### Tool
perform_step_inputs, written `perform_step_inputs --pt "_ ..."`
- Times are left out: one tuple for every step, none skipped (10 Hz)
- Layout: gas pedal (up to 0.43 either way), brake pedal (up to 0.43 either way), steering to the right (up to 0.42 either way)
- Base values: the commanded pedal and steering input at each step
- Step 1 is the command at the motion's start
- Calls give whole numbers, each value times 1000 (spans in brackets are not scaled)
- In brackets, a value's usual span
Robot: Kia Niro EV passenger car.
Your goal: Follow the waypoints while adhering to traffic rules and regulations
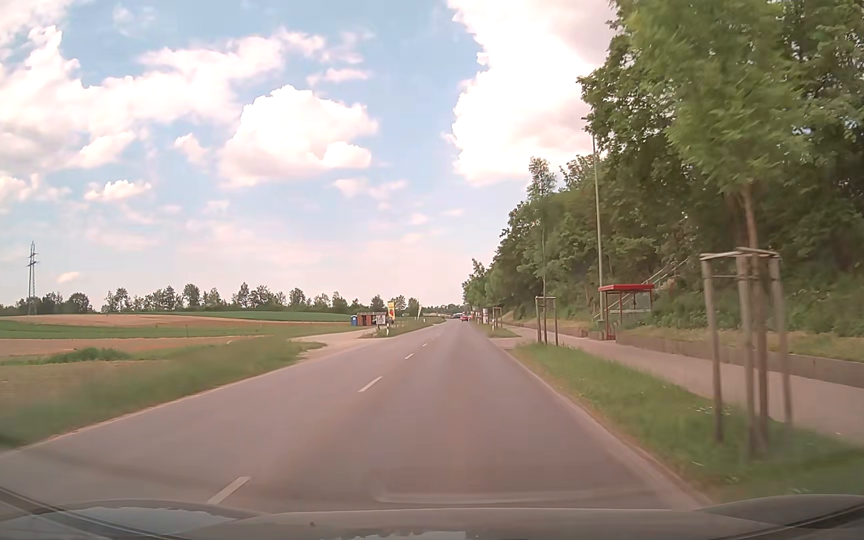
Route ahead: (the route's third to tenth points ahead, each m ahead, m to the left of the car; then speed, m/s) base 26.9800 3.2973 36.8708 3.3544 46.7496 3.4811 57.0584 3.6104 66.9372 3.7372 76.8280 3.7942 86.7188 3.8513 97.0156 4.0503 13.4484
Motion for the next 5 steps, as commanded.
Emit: perform_step_inputs --pt "67 18 0" --pt "67 18 0" --pt "67 18 0" --pt "67 18 0" --pt "67 18 0"
